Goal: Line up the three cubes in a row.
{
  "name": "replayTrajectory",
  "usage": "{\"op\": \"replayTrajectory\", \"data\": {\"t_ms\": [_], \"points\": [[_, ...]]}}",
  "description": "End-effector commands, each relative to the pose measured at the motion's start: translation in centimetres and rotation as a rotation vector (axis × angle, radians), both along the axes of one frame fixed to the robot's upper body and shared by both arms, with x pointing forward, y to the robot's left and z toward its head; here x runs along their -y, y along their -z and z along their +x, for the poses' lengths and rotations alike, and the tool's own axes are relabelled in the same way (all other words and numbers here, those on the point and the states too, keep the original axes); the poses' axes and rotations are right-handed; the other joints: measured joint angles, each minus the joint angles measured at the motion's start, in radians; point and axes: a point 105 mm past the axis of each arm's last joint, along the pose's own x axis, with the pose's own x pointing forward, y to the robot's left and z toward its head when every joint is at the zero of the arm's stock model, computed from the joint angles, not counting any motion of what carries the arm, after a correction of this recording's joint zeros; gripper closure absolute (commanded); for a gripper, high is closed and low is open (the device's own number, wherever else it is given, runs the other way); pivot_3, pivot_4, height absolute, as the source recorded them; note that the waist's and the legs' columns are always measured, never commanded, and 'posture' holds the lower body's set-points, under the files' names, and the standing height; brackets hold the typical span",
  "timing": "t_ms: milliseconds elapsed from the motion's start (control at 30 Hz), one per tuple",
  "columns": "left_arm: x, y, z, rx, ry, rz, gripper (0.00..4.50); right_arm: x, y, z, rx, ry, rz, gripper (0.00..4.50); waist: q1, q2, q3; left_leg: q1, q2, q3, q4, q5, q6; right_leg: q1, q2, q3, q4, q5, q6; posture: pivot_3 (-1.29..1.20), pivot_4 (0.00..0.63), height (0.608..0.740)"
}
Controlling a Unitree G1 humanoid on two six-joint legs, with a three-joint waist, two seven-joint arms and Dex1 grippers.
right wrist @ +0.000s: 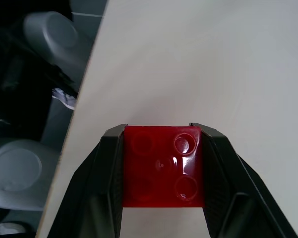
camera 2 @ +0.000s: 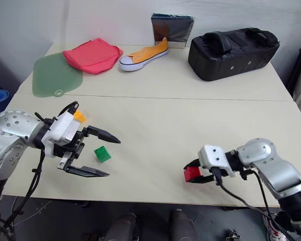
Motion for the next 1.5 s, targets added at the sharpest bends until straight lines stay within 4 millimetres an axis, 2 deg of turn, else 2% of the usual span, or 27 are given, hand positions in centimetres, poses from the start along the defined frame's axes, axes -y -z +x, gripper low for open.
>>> {"op": "replayTrajectory", "data": {"t_ms": [33, 333, 533, 600, 733, 833, 900, 1000, 1100, 1200, 1400, 1500], "points": [[0.5, -0.4, -0.7, 0.037, 0.053, 0.005, 0.0, 0.0, -0.3, 0.8, 0.082, 0.068, -0.017, 3.0, -0.001, 0.0, 0.0, 0.0, 0.0, 0.0, 0.0, 0.0, 0.0, 0.0, 0.0, 0.0, 0.0, 0.0, 0.0, 0.0, 0.15, 0.74], [0.7, -0.1, -0.3, 0.046, 0.066, 0.007, 0.0, -0.6, 0.2, -0.5, 0.031, 0.027, -0.005, 3.0, 0.009, 0.0, 0.0, 0.0, 0.0, 0.0, 0.0, 0.0, 0.001, 0.0, 0.0, 0.0, -0.001, 0.0, 0.0, 0.0, 0.15, 0.74], [0.8, 0.0, -0.2, 0.056, 0.068, 0.011, 0.0, -0.1, 1.0, 0.1, 0.025, 0.071, -0.041, 3.0, 0.013, 0.0, 0.0, 0.0, 0.0, 0.0, 0.0, 0.0, 0.001, 0.0, 0.0, 0.0, -0.001, 0.0, 0.0, 0.0, 0.15, 0.74], [0.8, 0.0, -0.2, 0.059, 0.069, 0.013, 0.0, 0.0, 1.1, 0.3, 0.027, 0.077, -0.046, 2.26, 0.013, 0.0, 0.0, 0.0, 0.0, 0.0, 0.0, 0.0, 0.001, 0.0, 0.001, 0.0, -0.001, 0.0, 0.0, 0.0, 0.15, 0.74], [0.7, 0.2, -0.1, 0.057, 0.06, 0.013, 0.0, -0.1, 0.5, -0.1, 0.016, 0.055, -0.021, 1.15, 0.012, 0.0, 0.0, 0.0, 0.0, 0.0, 0.0, 0.0, 0.001, 0.0, 0.001, 0.0, -0.001, 0.0, 0.0, 0.0, 0.15, 0.74], [0.5, 0.4, 0.1, 0.049, 0.016, -0.005, 0.0, -0.2, -1.0, -0.6, -0.006, 0.044, 0.05, 0.2, 0.013, 0.0, 0.0, 0.0, 0.0, 0.0, 0.0, 0.0, 0.001, 0.0, 0.001, 0.0, -0.001, 0.0, 0.0, 0.0, 0.15, 0.74], [0.1, 0.8, 0.2, 0.038, -0.036, -0.025, 0.0, 0.0, -2.9, -0.8, -0.017, 0.04, 0.121, 0.09, 0.011, 0.0, 0.0, 0.0, 0.0, 0.0, 0.0, 0.0, 0.001, 0.0, 0.001, 0.0, -0.001, 0.0, 0.0, 0.0, 0.15, 0.74], [-1.1, 1.6, 0.0, 0.018, -0.135, -0.034, 0.0, 0.5, -5.7, -1.3, -0.026, 0.018, 0.206, 0.09, 0.009, 0.0, 0.0, 0.0, 0.001, 0.0, -0.001, -0.001, 0.001, 0.0, 0.001, 0.0, -0.001, 0.0, 0.0, 0.0, 0.15, 0.74], [-4.0, 2.9, -0.2, -0.017, -0.353, -0.059, 0.0, 1.8, -8.3, -1.3, -0.007, 0.013, 0.233, 0.09, 0.009, 0.0, 0.0, 0.0, 0.001, -0.001, -0.001, -0.001, 0.002, 0.001, 0.001, 0.0, -0.002, 0.0, 0.0, 0.0, 0.15, 0.74], [-7.0, 4.3, -0.7, -0.019, -0.548, -0.091, 0.0, 2.4, -9.0, -1.2, -0.012, 0.015, 0.225, 0.09, 0.011, 0.0, 0.0, 0.002, 0.001, -0.001, -0.002, -0.004, 0.008, 0.002, 0.0, 0.0, -0.003, 0.0, 0.0, 0.0, 0.15, 0.74], [-14.0, 6.7, -3.7, -0.052, -0.871, -0.06, 0.0, 2.4, -9.7, -0.4, 0.004, -0.013, 0.226, 0.09, 0.011, 0.0, 0.0, 0.002, 0.001, -0.001, -0.002, -0.005, 0.009, 0.002, -0.002, -0.001, -0.005, 0.0, -0.001, 0.0, 0.15, 0.74], [-15.5, 6.8, -4.8, -0.085, -0.922, -0.051, 0.0, 2.1, -10.0, -0.2, 0.006, -0.019, 0.235, 0.09, 0.013, 0.0, 0.0, 0.002, 0.001, -0.001, -0.003, -0.006, 0.009, 0.002, -0.002, -0.001, -0.005, -0.001, -0.001, 0.0, 0.15, 0.74]]}}
